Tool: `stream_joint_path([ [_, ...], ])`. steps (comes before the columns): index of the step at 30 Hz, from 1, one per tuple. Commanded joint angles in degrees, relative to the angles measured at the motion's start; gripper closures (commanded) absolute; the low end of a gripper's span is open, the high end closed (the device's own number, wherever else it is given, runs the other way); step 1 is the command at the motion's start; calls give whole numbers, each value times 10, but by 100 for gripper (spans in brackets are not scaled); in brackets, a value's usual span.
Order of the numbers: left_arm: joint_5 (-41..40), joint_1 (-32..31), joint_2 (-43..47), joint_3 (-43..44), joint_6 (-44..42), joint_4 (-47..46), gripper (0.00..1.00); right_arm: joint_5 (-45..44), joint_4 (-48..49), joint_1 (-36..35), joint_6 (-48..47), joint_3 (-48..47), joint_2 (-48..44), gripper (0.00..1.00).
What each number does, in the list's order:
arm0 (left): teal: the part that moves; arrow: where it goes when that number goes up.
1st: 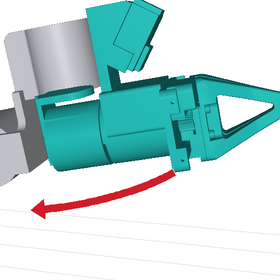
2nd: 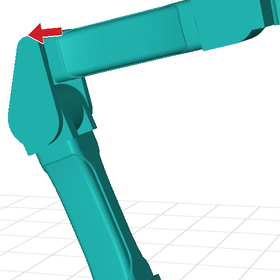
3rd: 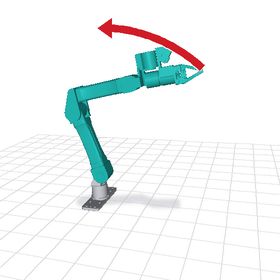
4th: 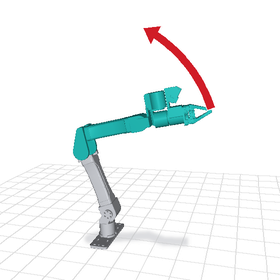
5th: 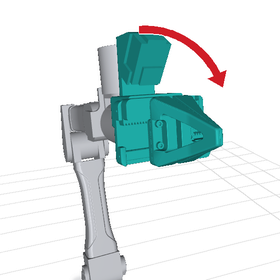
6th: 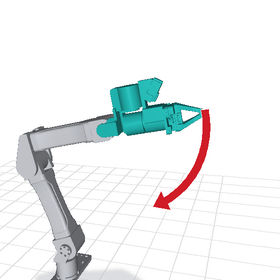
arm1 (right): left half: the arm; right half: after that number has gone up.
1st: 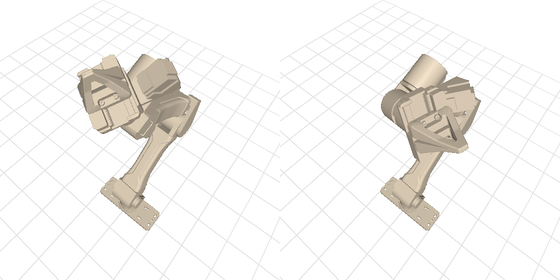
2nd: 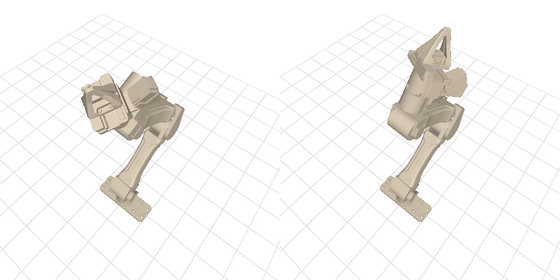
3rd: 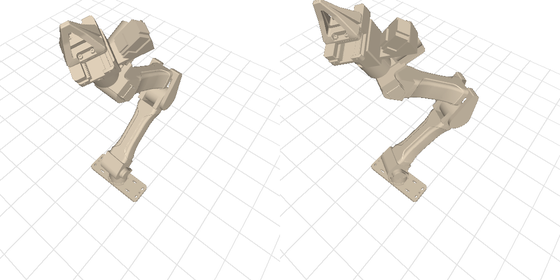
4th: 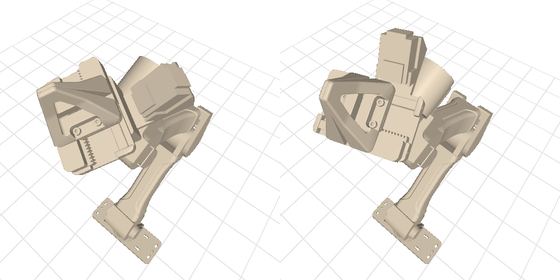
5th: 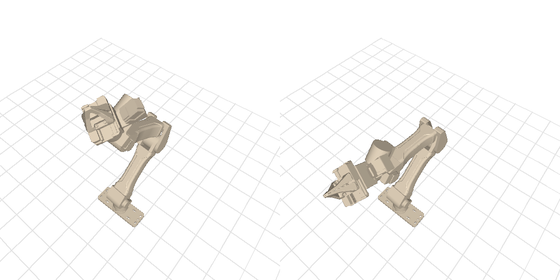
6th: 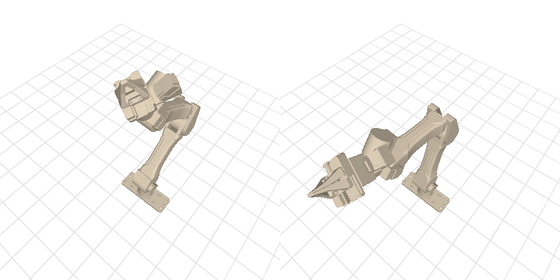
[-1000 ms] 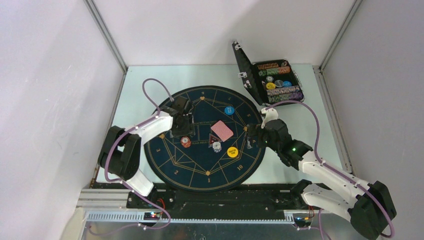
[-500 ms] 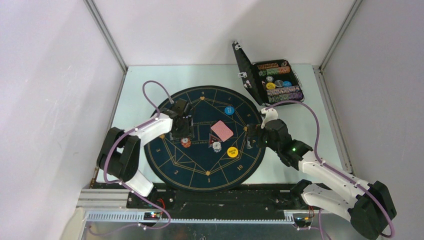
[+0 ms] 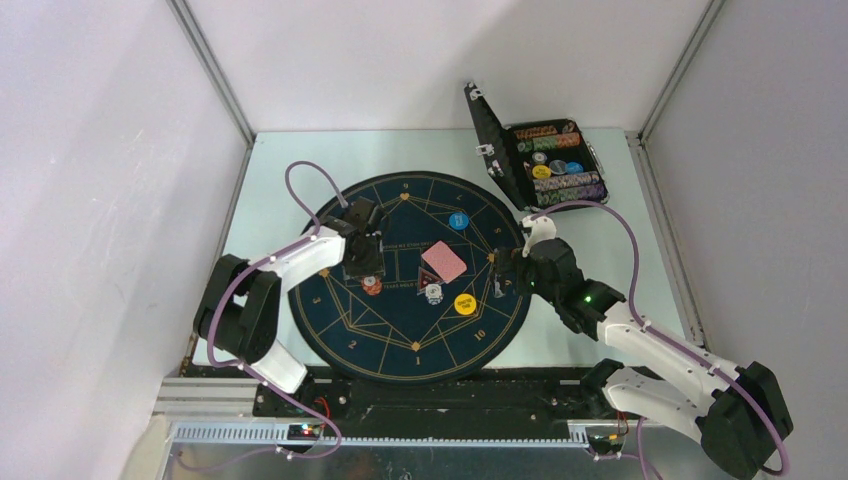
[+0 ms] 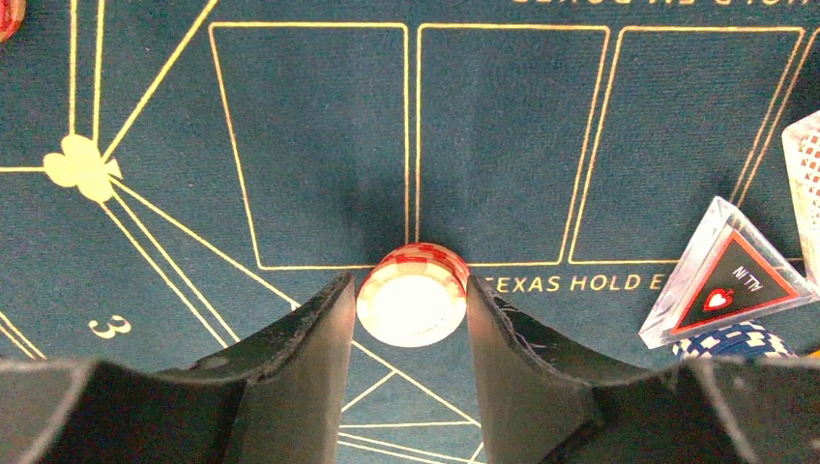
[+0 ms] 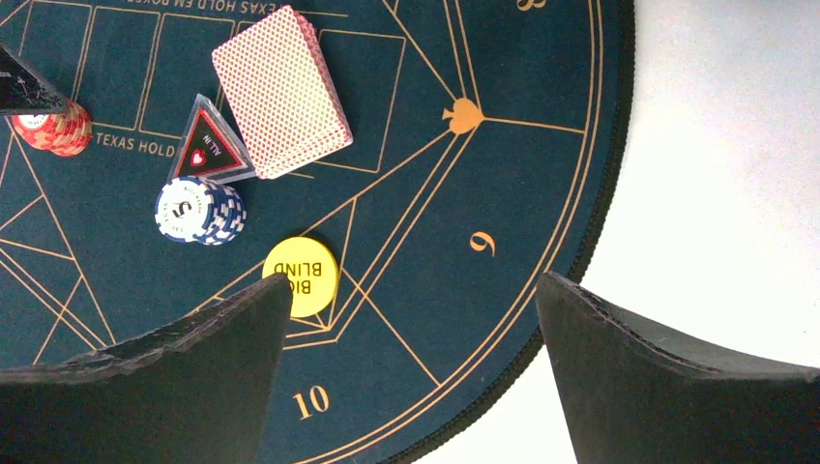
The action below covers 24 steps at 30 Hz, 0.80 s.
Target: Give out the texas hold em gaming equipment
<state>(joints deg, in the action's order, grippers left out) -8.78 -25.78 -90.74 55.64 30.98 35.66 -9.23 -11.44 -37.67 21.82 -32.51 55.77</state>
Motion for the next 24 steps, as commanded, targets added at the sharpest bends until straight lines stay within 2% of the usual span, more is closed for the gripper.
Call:
stream_joint_path([
  [1,-3,-4,6,9,-1,-5,48,-13,12,-3,-7,-2,0,0],
  [5,-2,-4,9,8,-2,-5,48,-13,12,-3,-8,-2,0,0],
  [14,0,-4,13,15,-6,5,64,-14,12,-4,-7,-2,1,0],
  [24,11,-4,46,16,-4,8,68,-13,13,-4,-7,-2,1,0],
])
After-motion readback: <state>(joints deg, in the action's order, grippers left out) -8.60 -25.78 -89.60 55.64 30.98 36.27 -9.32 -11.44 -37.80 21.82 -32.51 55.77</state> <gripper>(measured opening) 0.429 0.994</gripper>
